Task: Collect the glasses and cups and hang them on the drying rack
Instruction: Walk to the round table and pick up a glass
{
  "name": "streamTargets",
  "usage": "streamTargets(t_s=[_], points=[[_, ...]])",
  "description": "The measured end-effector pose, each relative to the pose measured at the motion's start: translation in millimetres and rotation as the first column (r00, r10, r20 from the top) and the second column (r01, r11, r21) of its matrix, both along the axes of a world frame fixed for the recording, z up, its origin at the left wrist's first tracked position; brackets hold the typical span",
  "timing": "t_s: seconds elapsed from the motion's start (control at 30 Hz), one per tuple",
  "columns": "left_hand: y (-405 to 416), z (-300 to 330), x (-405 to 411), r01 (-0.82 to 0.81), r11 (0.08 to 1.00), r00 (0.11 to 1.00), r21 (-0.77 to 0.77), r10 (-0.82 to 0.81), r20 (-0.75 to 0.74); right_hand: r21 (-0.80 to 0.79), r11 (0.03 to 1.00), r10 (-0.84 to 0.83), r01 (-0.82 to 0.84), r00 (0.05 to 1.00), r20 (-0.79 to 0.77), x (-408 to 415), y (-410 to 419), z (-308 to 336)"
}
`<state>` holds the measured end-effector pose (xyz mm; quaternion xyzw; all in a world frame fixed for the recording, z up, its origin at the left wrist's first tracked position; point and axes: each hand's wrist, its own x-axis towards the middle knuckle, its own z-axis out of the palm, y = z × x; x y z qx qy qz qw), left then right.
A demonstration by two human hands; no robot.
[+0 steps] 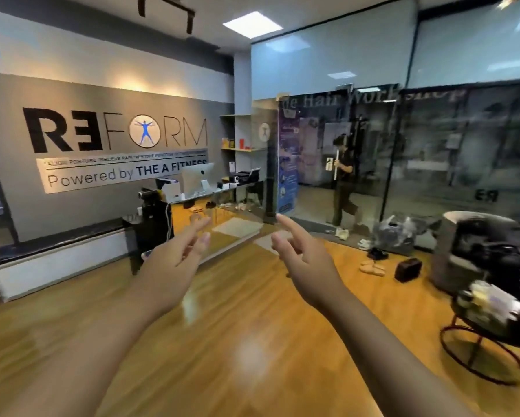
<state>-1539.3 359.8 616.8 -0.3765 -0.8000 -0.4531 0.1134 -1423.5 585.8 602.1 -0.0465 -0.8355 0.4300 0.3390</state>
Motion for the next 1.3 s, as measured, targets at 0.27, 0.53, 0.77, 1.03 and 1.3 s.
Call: streamTargets(t_s=[0.27, 0.53, 0.77, 1.03, 1.3], points=[[122, 9, -79, 0.319, 0.946, 0.947, -0.054, -0.320, -0.012, -0.022, 0.945, -0.326, 0.327, 0.945, 0.030, -12, 56, 5], [294, 2, -133, 0.534, 0.845, 0.845, -0.035, -0.535, -0.008, -0.033, 0.858, -0.512, 0.512, 0.859, 0.021, -54, 179, 3], [476, 6, -179, 0.622, 0.782, 0.781, -0.031, -0.623, -0.034, -0.019, 0.784, -0.620, 0.621, 0.783, 0.050, -94, 330, 11], [667, 3, -210, 0.756, 0.654, 0.654, -0.004, -0.756, -0.004, 0.039, 0.683, -0.730, 0.729, 0.681, 0.059, -126, 485, 18], [851, 12, -242, 0.881, 0.472, 0.473, -0.016, -0.881, 0.018, 0.036, 0.512, -0.859, 0.858, 0.510, 0.048, -146, 628, 21]])
